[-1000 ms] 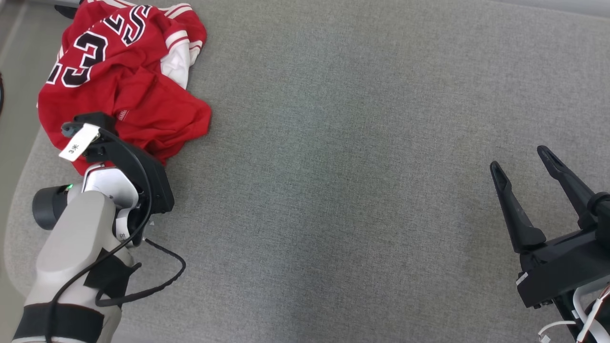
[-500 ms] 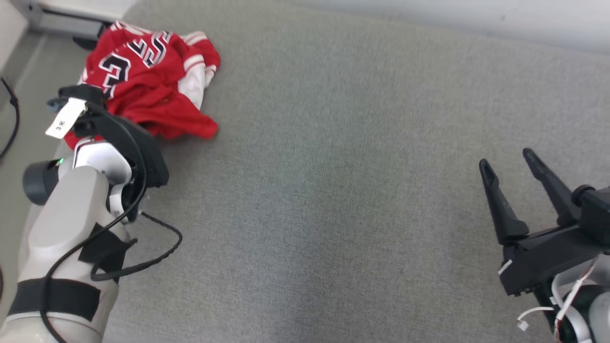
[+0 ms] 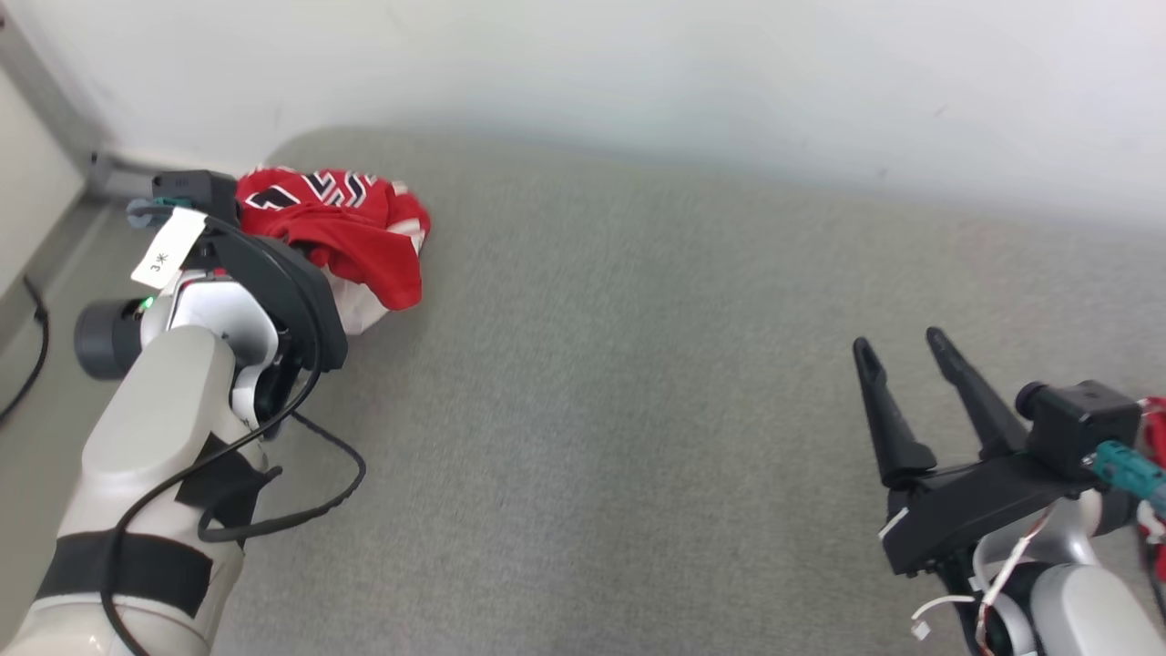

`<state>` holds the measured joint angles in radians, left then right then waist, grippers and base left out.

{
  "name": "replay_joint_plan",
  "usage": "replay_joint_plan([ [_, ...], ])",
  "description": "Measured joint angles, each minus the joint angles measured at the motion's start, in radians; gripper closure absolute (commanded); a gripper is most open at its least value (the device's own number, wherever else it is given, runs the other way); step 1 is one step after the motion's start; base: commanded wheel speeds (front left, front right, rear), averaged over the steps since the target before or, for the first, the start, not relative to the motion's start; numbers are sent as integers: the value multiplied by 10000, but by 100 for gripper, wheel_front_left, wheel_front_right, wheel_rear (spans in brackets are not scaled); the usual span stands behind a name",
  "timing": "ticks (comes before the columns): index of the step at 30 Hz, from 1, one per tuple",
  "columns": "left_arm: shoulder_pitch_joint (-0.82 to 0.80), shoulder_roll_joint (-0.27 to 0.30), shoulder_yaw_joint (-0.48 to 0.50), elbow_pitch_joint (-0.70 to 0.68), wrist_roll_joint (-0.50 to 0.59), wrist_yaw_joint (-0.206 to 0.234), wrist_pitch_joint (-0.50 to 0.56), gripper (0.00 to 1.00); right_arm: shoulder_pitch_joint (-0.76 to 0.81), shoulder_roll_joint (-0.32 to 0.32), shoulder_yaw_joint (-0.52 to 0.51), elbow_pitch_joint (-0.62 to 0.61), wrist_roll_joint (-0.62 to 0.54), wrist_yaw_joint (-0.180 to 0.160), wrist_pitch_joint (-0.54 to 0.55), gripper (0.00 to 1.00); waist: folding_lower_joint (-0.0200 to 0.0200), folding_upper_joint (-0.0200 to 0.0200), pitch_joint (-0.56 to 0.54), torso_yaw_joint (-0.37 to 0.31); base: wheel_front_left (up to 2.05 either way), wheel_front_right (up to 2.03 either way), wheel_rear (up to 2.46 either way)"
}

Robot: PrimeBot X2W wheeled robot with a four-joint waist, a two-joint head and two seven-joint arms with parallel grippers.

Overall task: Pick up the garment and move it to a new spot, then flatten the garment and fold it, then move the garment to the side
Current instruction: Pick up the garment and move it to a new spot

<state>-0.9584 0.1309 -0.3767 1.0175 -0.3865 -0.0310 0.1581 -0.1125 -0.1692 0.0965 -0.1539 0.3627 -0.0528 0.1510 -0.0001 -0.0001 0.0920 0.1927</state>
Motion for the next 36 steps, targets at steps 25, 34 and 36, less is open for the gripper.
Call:
replay_joint_plan([
  [25,-828,-888,-654,-1779,159,-575,-899,100,913,420,510,247,40,0,-721,0,0,-1,-2037,-2840,0,0,0],
  [34,-1009,-1039,-961,-2525,-192,-663,-1162,100,973,430,706,261,38,88,-734,0,1,1,-2131,-4221,0,0,0],
  [36,-1009,-1049,-1095,-2646,-222,-669,-1214,100,940,430,711,259,38,88,-736,0,1,1,-2118,-4515,0,0,0],
])
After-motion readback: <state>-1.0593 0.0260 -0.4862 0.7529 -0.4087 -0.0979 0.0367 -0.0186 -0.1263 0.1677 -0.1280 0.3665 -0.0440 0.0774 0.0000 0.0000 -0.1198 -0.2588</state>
